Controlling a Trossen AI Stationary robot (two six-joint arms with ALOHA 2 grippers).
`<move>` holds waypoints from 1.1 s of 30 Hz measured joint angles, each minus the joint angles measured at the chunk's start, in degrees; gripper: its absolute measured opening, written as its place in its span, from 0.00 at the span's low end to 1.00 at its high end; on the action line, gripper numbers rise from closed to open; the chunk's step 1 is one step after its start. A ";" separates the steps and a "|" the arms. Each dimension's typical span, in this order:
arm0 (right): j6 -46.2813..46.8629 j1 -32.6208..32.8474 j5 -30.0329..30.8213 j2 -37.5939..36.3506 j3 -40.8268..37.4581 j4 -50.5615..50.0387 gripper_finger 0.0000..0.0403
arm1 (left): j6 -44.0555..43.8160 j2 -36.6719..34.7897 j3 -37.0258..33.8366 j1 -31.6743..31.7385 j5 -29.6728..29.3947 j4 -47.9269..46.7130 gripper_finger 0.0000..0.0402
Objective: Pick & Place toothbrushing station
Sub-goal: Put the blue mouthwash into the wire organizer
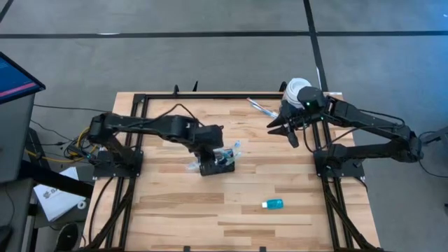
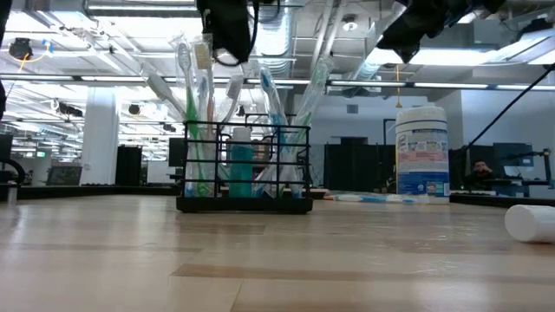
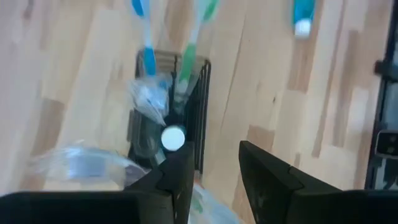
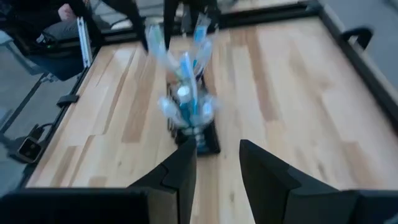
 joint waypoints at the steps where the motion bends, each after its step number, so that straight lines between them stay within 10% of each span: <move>1: 0.26 0.38 -0.02 0.30 0.00 -0.74 0.28 | -0.03 -0.60 0.00 -0.08 -0.71 0.44 0.30; 19: 13.07 22.02 0.49 4.69 -5.56 -15.09 0.28 | 0.79 -3.96 0.00 -1.44 -4.49 7.61 0.27; 33: 33.60 42.71 16.47 8.17 -10.29 -14.73 0.28 | 0.79 -3.96 0.00 -1.44 -4.49 8.06 0.27</move>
